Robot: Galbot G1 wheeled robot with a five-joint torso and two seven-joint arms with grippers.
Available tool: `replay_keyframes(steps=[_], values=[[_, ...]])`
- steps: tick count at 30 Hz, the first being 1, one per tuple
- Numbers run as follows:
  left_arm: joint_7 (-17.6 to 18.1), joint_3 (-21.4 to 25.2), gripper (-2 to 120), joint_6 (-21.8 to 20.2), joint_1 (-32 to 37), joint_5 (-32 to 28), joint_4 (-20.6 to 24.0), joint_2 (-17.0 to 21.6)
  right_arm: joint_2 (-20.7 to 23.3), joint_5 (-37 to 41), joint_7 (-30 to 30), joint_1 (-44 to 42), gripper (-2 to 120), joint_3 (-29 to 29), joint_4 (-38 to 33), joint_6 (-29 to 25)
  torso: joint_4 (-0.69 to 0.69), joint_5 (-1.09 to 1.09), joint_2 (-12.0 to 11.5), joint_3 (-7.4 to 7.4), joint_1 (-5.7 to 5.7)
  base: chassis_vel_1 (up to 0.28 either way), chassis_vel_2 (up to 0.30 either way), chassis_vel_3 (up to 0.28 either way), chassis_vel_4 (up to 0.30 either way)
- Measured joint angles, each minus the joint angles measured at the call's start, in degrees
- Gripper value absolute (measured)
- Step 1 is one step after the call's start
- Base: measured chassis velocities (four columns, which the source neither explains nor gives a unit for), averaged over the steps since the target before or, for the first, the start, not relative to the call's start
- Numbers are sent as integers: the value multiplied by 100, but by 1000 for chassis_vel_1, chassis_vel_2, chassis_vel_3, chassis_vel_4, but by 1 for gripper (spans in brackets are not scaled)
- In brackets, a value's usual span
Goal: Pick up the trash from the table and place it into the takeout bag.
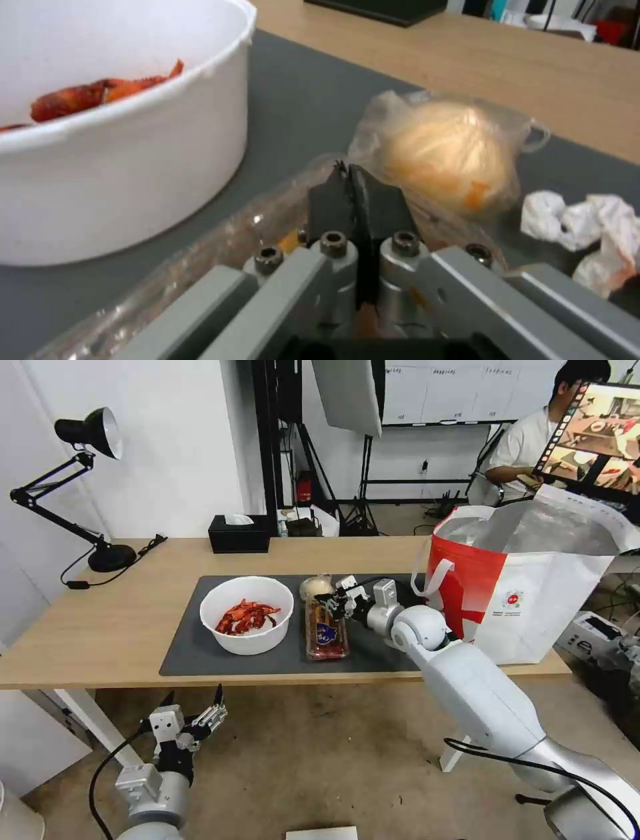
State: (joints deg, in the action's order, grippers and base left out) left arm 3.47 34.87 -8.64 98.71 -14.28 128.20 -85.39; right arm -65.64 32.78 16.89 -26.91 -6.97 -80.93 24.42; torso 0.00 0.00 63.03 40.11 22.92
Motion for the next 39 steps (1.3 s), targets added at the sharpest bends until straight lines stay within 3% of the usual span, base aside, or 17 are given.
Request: replay_keyframes(steps=[6, 14, 24, 26, 27, 30, 39], values=[[-45, -59, 100, -135, -142, -435, 3, 254, 48, 17, 27, -62, 0, 21, 4, 35, -1, 0, 0, 0, -1, 0, 0, 0, 0], [-118, -165, 100, -456, -470, -1457, 0, 681, 64, 33, -7, -88, 0, 41, 15, 84, 0, 0, 0, 0, -1, 0, 0, 0, 0], [-149, -274, 100, -1111, -877, -3398, -7, 971, 140, 37, -50, -195, 0, 78, -118, 180, -1, 0, 0, 0, 0, 0, 0, 0, 0], [-68, -321, 100, -1289, -972, -4065, 3, 1035, 147, 36, -49, -203, 0, 70, -131, 190, 0, 0, 0, 0, 0, 0, 0, 0, 0], [-68, -321, 100, -1289, -972, -4065, 3, 1035, 147, 36, -49, -203, 0, 70, -131, 190, 0, 0, 0, 0, 0, 0, 0, 0, 0], [141, -373, 100, -1448, -1161, -5104, 20, 1150, 142, 40, -40, -194, 0, 24, -131, 195, 0, 0, 0, 0, 0, 0, 0, 0, 0], [378, -418, 100, -1427, -1502, -5865, -113, 1362, 102, 22, -60, -39, 0, -186, -73, 224, -1, 0, 0, 0, 0, 0, 0, 0, 0]])
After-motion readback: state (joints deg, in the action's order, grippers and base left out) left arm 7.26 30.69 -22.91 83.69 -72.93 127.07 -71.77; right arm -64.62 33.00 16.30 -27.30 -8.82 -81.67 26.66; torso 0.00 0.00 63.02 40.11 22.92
